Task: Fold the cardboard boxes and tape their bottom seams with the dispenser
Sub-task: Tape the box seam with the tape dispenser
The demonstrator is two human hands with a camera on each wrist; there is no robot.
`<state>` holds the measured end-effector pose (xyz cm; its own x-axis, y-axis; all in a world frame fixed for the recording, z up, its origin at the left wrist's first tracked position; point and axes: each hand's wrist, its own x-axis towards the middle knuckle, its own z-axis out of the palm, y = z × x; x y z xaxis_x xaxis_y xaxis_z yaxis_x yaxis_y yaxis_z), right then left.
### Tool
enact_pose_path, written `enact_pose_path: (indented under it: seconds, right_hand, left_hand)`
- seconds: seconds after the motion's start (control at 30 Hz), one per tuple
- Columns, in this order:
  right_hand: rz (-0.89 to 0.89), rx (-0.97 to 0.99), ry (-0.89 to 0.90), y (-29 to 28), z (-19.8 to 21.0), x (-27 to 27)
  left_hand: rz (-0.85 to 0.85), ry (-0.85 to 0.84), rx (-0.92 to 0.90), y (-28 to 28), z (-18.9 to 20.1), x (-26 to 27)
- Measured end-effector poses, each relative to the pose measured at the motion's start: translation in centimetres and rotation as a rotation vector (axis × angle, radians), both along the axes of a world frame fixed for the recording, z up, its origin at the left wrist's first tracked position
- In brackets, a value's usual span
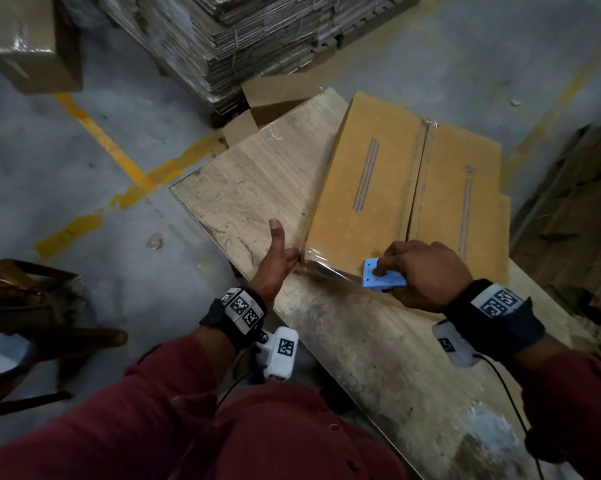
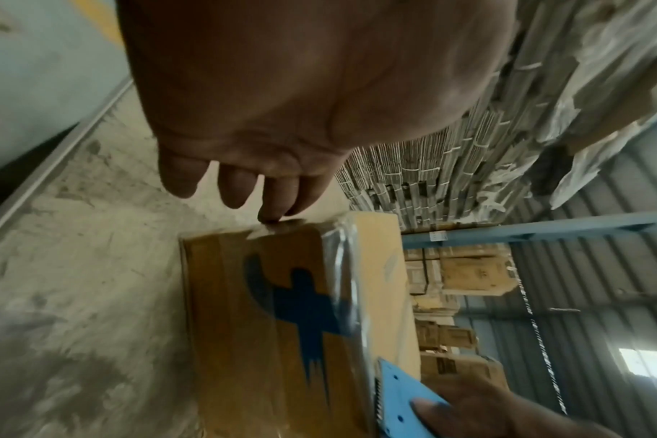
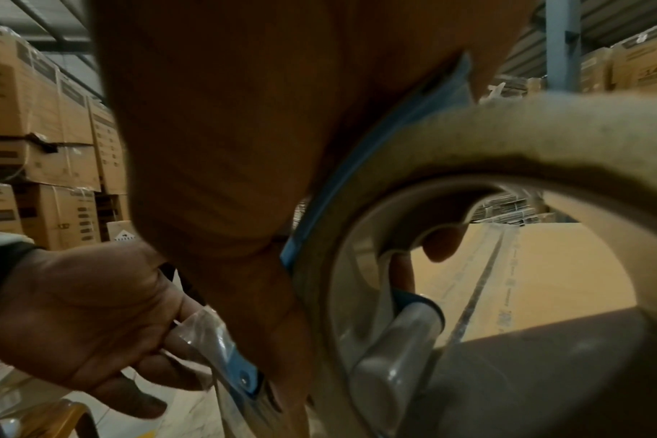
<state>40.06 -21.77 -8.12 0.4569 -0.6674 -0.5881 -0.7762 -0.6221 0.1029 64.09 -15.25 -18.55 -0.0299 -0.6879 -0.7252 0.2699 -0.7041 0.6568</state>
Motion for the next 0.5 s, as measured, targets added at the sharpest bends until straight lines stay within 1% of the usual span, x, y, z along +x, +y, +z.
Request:
enact_pose_path:
  seconds: [0.07,0.13,0.23,0.27,0.3,0.33,0.37,0.4,0.43,0.5]
  right_hand:
    - [0.014,0.0,0.006,0.0,-0.1,-0.2]
    - [0.035,-0.008,0.013,-0.1,-0.2,-0.2]
    - [0.06,-0.013,0.013,-0.1,-0.1,-0.2]
    - [0.073,-0.011,0.011,-0.1,-0.1,-0.3]
    - [0.086,-0.006,0.01,-0.1,0.0,-0.5]
    - [0.101,0.006,0.014,-0.1,0.1,-0.7]
    - [0.127,0.019,0.031,-0.2,0.3,-0.9]
    - [0.161,0.029,0.058,-0.2,0.6,-1.1]
    - [0.19,0.041,0.086,-0.2,1.0,-1.3]
    - [0.216,0.072,0.121,-0.5,1.7,-1.7]
  left_hand:
    - [-0.076,-0.046,-0.007,-0.3,-0.4,-0.2]
    - [-0.167,-0.101,-0.019,-0.6,0.0,0.0]
    - [-0.202,-0.202,-0.092,-0.8,1.1,0.3]
    - [-0.205,-0.266,-0.117,-0.8,1.4,0.3]
    - [-0.225,-0.369,-0.17,-0.7,2.0,0.2]
    - [-0.259,-0.501,-0.261,-0.4,2.7,-0.1]
    - [-0.315,-0.624,-0.393,0.0,3.3,-0.7]
    - [-0.411,-0.74,-0.533,0.5,3.6,-1.7]
    - [-0.557,-0.843,-0.649,0.9,3.8,-2.8]
    - [-0.88,-1.059,-0.837,1.3,2.2,-4.7]
